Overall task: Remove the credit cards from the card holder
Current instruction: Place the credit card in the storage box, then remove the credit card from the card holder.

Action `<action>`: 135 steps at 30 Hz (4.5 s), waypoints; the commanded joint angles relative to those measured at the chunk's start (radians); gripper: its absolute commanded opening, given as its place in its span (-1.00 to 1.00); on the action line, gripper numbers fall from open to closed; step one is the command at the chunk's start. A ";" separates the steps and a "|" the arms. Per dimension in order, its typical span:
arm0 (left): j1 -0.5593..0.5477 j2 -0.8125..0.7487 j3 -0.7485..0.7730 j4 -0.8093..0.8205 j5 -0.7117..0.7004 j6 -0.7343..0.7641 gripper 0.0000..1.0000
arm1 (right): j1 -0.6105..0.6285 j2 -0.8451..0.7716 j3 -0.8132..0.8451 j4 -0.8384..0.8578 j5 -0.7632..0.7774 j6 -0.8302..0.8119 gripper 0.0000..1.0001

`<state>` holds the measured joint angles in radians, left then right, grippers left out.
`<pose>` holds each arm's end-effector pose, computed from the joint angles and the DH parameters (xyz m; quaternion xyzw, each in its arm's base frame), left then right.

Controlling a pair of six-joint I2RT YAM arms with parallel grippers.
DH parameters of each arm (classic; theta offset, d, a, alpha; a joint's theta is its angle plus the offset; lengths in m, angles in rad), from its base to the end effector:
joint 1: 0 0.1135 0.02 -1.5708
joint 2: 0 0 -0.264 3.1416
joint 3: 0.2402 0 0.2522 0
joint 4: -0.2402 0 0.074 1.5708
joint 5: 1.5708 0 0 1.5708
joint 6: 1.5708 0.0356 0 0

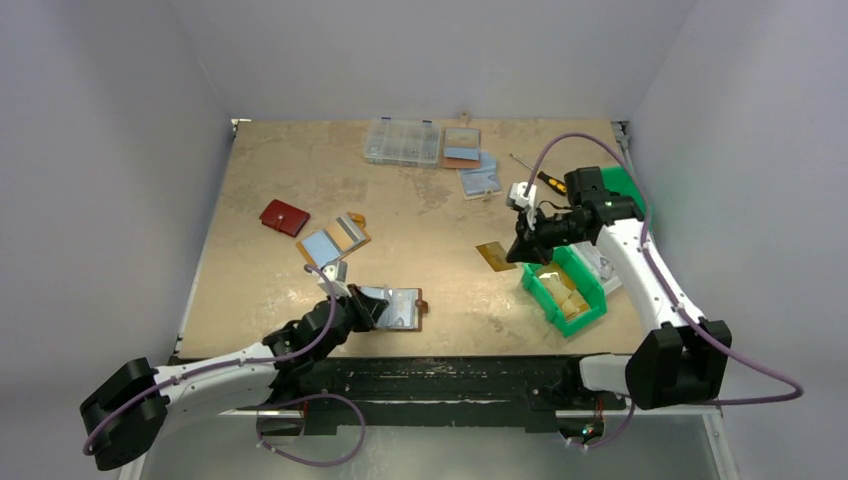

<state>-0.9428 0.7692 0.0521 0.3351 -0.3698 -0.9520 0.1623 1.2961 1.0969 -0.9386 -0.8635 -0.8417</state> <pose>0.1008 -0.1169 0.1414 -0.1067 0.8139 -0.3580 0.4450 0.2336 0.0657 0.2898 -0.5056 0.7343 0.3203 0.3201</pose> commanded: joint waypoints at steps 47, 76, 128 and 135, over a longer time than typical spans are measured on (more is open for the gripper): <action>0.004 -0.096 0.026 -0.169 0.010 0.016 -1.00 | -0.347 0.043 0.177 -0.240 0.243 -0.143 -0.27; 0.002 -0.143 0.368 -0.801 -0.158 -0.056 -0.23 | 0.411 0.074 -0.236 0.742 -0.131 0.635 -0.34; 0.002 -0.001 0.119 -0.203 0.054 -0.041 0.23 | 0.588 0.388 -0.157 0.820 0.022 0.921 -0.92; 0.004 -0.020 0.085 -0.164 0.057 -0.076 0.72 | 0.595 0.395 -0.154 0.814 0.031 0.911 -0.91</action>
<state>-0.9428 0.7547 0.1478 0.1062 -0.3000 -1.0080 0.7509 1.6939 0.9051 -0.1162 -0.8463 0.0959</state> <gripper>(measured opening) 0.841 0.049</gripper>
